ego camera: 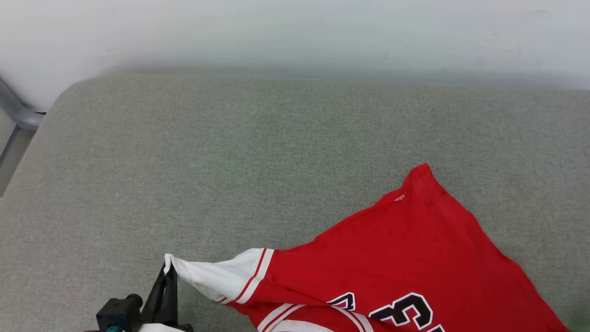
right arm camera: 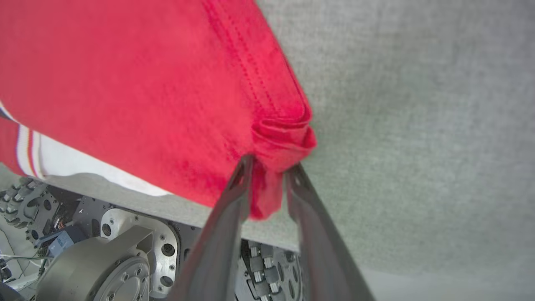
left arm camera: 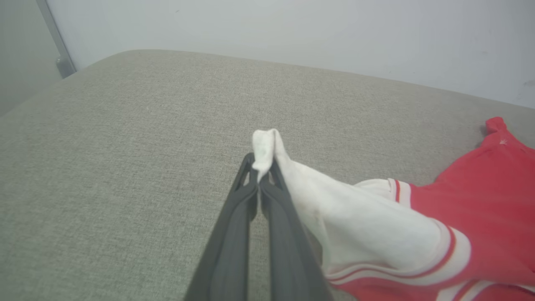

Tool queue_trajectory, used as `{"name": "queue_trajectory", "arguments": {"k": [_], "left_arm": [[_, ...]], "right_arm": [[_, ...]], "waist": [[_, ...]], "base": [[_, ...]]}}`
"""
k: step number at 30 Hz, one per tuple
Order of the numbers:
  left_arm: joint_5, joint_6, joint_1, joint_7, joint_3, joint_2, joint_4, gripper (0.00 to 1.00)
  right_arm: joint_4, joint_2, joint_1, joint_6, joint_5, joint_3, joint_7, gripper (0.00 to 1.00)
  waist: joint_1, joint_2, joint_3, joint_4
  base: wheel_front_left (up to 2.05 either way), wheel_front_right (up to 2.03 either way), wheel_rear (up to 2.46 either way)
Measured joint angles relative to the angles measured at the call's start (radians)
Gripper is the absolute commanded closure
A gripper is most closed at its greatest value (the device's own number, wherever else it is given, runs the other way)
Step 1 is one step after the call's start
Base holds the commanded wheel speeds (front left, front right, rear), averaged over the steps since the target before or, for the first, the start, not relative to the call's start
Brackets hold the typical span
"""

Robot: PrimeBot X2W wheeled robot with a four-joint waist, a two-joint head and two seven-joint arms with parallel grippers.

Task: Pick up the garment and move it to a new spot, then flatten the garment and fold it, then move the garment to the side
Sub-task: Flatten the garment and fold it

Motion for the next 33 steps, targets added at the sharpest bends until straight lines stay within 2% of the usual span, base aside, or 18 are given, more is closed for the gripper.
{"name": "queue_trajectory", "arguments": {"k": [8,13,17,22,28,33], "left_arm": [[0.006,-0.002,-0.008,0.000,-0.008,0.002,0.000,1.00],[0.008,-0.003,-0.024,0.000,-0.019,-0.002,-0.014,1.00],[0.013,-0.006,-0.042,0.000,-0.031,-0.007,-0.029,1.00],[0.016,-0.008,-0.067,0.000,-0.047,-0.013,-0.044,1.00],[0.019,-0.010,-0.097,0.000,-0.072,-0.026,-0.054,1.00],[0.019,-0.010,-0.126,0.000,-0.090,-0.034,-0.059,1.00]], "right_arm": [[-0.148,-0.012,-0.118,0.000,-0.063,-0.105,-0.041,0.00],[-0.226,-0.031,-0.270,0.000,-0.092,-0.087,-0.015,0.00],[-0.259,-0.045,-0.406,0.000,-0.111,0.000,0.052,0.00],[-0.231,-0.054,-0.590,0.000,-0.122,0.153,0.154,0.00],[-0.090,-0.016,-0.762,0.000,-0.139,0.315,0.252,0.00],[0.061,0.023,-0.871,0.000,-0.166,0.400,0.270,0.00]], "waist": [[0.0001,0.0000,0.000,0.011],[0.0002,-0.0001,0.017,0.030],[0.0002,0.0000,0.042,0.049],[0.0003,0.0000,0.079,0.076],[0.0003,-0.0001,0.123,0.112],[0.0003,-0.0001,0.165,0.140]], "base": [[0.00,0.00,0.00],[0.00,0.00,0.00],[0.00,0.00,0.00],[0.00,0.00,0.00],[0.00,0.00,0.00],[0.00,0.00,0.00]]}}
